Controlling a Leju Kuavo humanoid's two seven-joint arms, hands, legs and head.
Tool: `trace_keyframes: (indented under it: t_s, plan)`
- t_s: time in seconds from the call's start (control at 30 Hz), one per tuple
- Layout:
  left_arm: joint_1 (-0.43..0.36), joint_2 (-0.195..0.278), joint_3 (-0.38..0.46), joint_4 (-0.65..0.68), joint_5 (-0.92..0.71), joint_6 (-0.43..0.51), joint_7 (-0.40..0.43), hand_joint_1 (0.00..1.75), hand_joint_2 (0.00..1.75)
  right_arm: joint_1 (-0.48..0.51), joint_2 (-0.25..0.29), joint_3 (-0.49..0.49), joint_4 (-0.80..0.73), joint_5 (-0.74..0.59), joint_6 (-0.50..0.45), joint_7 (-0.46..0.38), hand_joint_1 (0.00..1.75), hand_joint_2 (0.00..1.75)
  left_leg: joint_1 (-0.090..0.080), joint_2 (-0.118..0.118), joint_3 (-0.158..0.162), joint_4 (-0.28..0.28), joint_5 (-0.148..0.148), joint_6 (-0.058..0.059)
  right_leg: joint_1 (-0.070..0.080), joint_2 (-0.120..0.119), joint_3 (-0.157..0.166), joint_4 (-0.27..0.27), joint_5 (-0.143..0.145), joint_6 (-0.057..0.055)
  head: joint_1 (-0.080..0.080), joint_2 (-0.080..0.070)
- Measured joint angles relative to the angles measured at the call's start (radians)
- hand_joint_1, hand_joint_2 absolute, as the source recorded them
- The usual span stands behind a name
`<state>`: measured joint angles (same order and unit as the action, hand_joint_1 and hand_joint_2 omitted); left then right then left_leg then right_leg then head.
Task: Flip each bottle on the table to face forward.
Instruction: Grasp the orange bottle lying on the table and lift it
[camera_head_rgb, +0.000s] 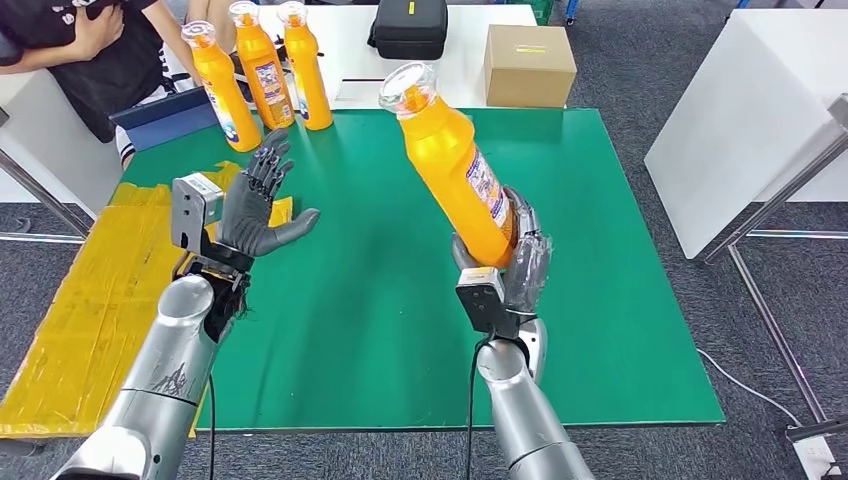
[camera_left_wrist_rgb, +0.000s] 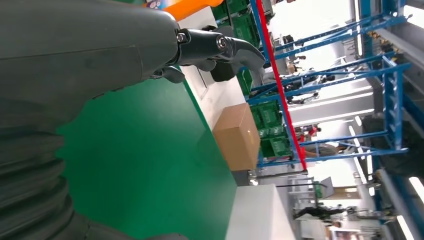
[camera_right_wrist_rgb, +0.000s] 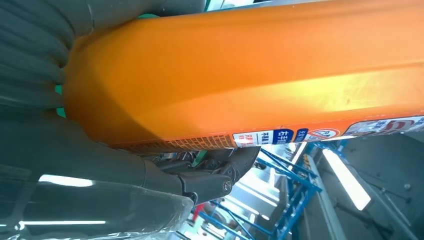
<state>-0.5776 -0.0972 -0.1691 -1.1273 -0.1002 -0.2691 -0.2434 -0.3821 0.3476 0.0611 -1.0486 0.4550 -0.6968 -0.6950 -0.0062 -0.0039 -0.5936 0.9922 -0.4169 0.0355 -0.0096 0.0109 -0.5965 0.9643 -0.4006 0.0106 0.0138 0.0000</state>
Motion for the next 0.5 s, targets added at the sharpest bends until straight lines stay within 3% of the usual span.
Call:
trace_keyframes:
  t_s: [0.17,0.5]
  plan:
    - [-0.010,0.015,-0.029,-0.001,-0.068,-0.038,0.009,0.00,1.75,-0.063,-0.003,0.088,0.108,-0.127,0.032,0.000,1.72,1.75,0.000,0.000,0.000,0.000,0.000,0.000,0.000,0.000,0.000,0.000,0.000,0.000,0.000,0.000]
    - [-0.058,0.035,-0.066,0.010,-0.045,-0.082,0.003,0.00,1.75,-0.162,-0.017,0.260,0.275,-0.184,0.159,0.000,1.75,1.75,0.000,0.000,0.000,0.000,0.000,0.000,0.000,0.000,0.000,0.000,0.000,0.000,0.000,0.000]
